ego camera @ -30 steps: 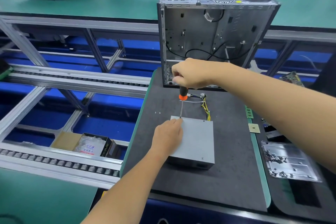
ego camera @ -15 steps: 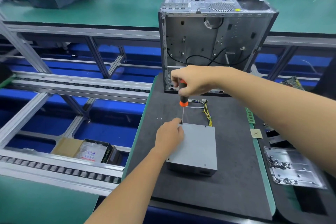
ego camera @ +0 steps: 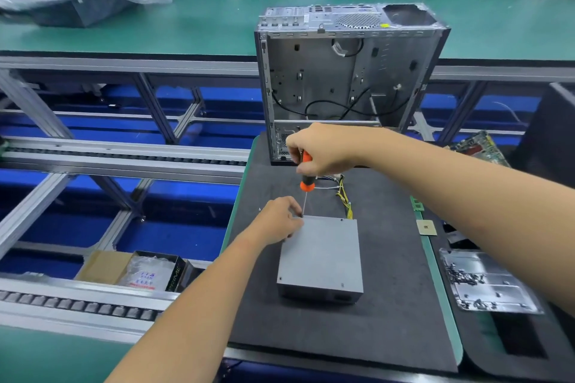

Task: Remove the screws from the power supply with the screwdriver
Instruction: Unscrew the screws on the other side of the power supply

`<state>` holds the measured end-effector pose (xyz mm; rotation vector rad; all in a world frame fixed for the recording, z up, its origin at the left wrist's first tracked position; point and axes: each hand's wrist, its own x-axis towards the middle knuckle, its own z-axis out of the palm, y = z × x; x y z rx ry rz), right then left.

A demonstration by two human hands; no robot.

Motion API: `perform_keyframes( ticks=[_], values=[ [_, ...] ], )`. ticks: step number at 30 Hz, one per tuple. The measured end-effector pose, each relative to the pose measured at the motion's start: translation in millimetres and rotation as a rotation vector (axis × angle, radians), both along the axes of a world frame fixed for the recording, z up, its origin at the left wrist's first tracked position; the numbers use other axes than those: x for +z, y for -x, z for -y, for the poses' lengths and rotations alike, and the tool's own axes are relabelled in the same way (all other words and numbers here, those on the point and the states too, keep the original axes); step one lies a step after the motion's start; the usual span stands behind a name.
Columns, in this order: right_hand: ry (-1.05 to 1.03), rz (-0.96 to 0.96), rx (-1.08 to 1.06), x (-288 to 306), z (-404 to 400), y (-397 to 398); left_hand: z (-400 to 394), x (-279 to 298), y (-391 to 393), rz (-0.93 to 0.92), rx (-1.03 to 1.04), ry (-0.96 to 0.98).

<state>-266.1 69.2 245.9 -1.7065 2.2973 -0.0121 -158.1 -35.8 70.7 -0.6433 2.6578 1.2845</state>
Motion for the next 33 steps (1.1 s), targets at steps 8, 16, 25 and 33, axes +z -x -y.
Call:
perform_keyframes(
  ticks=[8,16,25,33],
  values=[
    [0.028,0.054,0.0,-1.0,-6.2,-3.1,0.8,9.9,8.7,0.083,-0.052,0.019],
    [0.111,0.066,-0.018,-2.8,-8.1,-7.3,0.3,15.2,10.4,0.1,-0.131,0.084],
    [0.206,0.128,-0.225,5.2,-23.0,13.0,-0.7,13.6,3.1,0.008,-0.144,0.218],
    [0.255,0.093,-0.326,-11.3,-26.3,17.1,-2.0,17.1,0.5,-0.081,-0.22,0.368]
  ],
)
